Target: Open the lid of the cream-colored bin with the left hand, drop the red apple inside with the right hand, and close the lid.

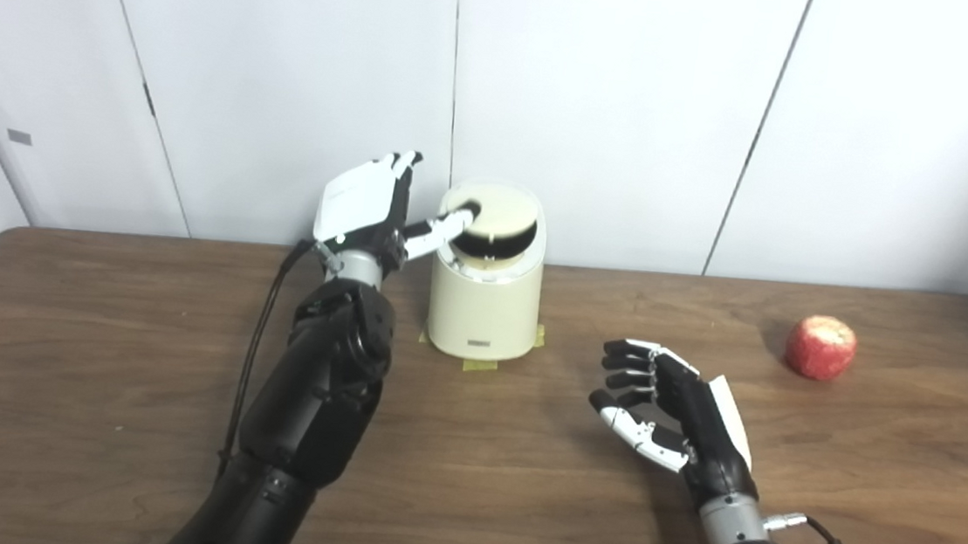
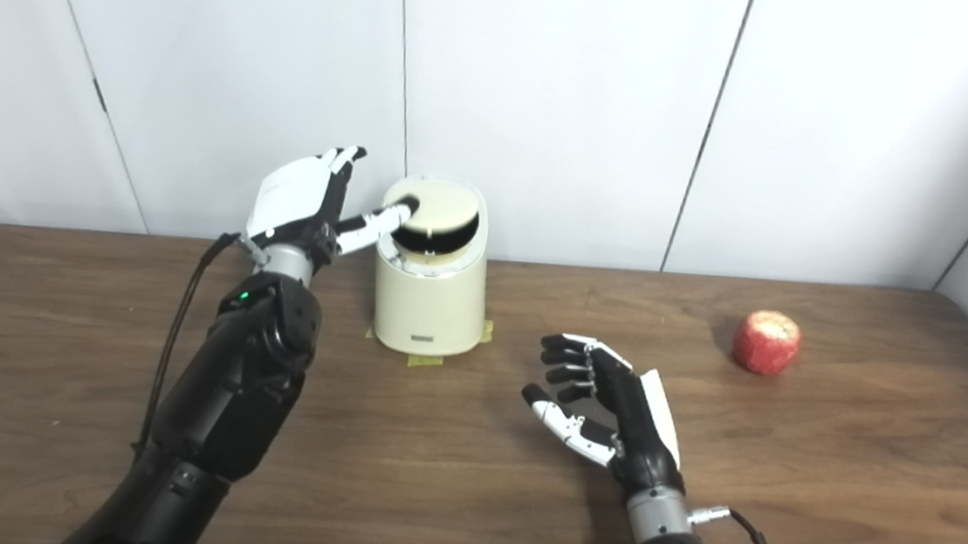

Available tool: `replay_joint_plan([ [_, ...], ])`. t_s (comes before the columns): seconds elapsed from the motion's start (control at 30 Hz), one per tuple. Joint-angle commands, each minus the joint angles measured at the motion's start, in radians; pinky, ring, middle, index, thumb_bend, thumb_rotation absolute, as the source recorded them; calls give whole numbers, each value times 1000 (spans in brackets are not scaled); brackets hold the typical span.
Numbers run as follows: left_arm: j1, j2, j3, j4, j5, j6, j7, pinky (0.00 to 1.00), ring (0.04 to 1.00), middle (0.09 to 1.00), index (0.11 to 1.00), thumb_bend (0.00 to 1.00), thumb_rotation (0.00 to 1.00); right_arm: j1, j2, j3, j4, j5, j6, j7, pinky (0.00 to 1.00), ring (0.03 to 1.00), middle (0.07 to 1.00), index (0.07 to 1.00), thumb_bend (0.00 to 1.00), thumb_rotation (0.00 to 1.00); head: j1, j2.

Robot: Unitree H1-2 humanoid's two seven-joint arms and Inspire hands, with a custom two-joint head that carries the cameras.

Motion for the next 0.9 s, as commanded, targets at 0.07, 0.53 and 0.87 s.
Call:
replay_joint_plan([
  [0.07, -29, 42, -5, -60, 13, -34, 109, 941, 947, 937, 934, 704, 1000, -33, -5, -2, -32, 2, -19, -2, 550, 645, 683, 681, 255, 264, 1, 1],
  [0.53, 214, 48, 127, -346, -330, -215, 127, 699, 807, 836, 828, 475, 1000, -37, -12, -6, -29, -1, -10, 0, 562, 654, 691, 687, 253, 253, 5, -2],
  [0.87, 433, 91, 213, -363, -651, -501, 76, 628, 713, 730, 732, 185, 724, -77, -66, 1, -116, -164, 45, -20, 532, 639, 676, 682, 318, 311, 3, -1],
])
